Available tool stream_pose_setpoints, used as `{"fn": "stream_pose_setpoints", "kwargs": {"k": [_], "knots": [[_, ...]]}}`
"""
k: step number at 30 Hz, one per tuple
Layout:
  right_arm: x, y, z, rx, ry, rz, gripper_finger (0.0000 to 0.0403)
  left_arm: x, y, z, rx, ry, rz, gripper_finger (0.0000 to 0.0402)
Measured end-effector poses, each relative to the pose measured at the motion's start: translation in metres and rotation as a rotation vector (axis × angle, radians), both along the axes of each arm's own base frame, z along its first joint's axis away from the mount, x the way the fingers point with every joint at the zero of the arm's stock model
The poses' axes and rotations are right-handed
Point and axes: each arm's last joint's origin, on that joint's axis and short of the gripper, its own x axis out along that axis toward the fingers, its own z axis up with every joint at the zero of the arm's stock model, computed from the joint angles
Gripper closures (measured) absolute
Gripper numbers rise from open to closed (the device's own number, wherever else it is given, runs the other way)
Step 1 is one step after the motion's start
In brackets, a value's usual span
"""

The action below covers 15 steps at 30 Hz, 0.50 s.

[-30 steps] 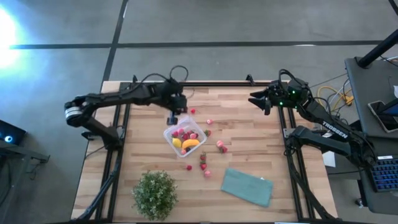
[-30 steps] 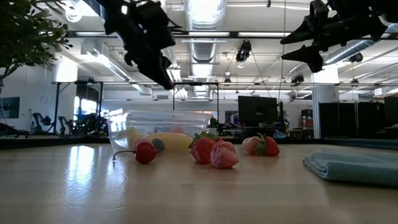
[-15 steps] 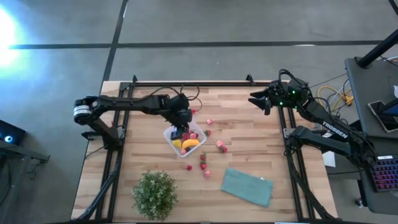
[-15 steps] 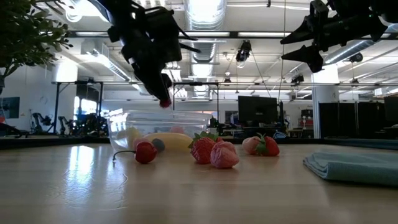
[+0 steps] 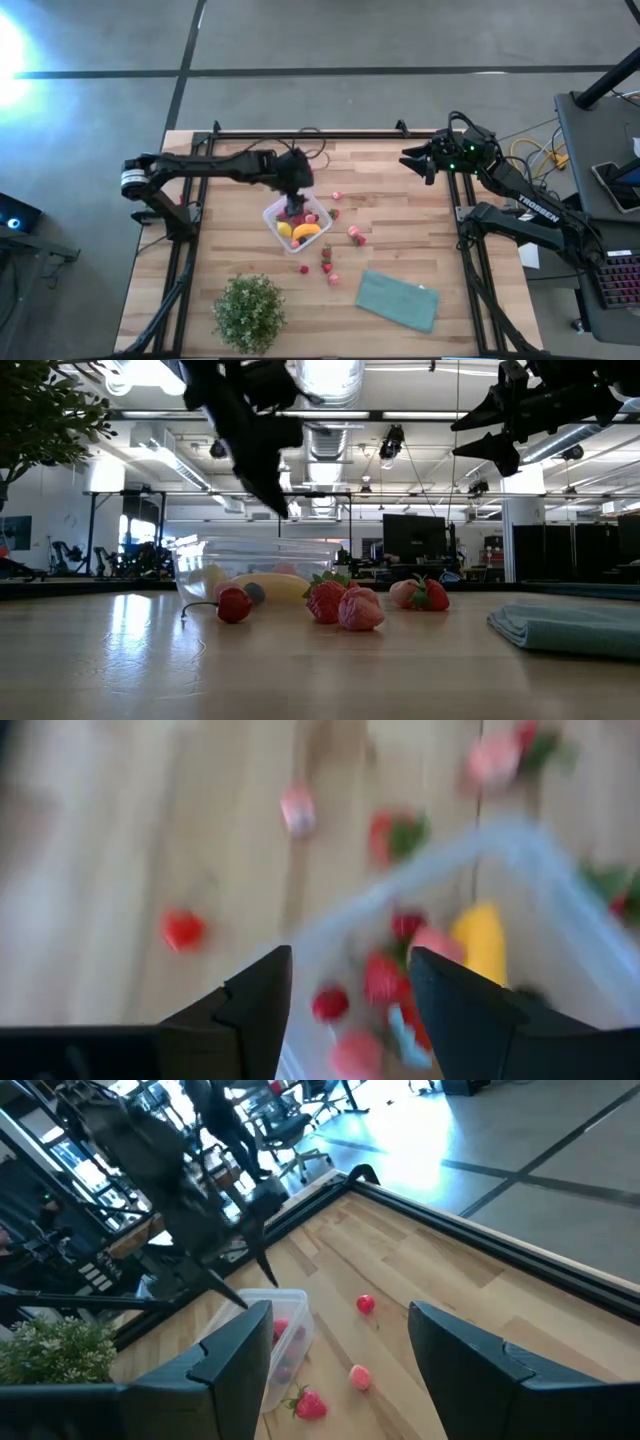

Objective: Pick and placing Produce into tupperware
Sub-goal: Put the top red cherry into the transparent bin

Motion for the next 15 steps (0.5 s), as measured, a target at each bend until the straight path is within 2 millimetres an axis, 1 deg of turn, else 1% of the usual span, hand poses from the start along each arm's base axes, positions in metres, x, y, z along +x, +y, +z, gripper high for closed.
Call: {"fn": "stream_pose_setpoints", "kwargs": {"k": [3, 4, 6, 10, 13, 15], "knots": [[0.000, 0.000, 0.000, 0.000, 0.000, 0.000, 0.0177, 0.008, 0.010, 0.026, 0.049, -0.089, -0.010, 0.0211], [0.000, 0.000, 0.000, 0.000, 0.000, 0.000, 0.0177, 0.011, 0.014, 0.032, 0.064, -0.105, -0.011, 0.0211], [0.000, 0.000, 0.000, 0.000, 0.000, 0.000, 0.0177, 0.019, 0.028, 0.044, 0.093, -0.160, 0.010, 0.0211], [0.000, 0.000, 0.000, 0.001, 0.001, 0.000, 0.0177, 0.030, 0.059, 0.049, 0.078, -0.170, 0.107, 0.0211], [0.000, 0.000, 0.000, 0.000, 0.000, 0.000, 0.0177, 0.038, 0.081, 0.041, 0.032, -0.148, 0.175, 0.0211], [0.000, 0.000, 0.000, -0.001, -0.001, 0.000, 0.0177, 0.041, 0.092, 0.028, -0.004, -0.083, 0.190, 0.0211]]}}
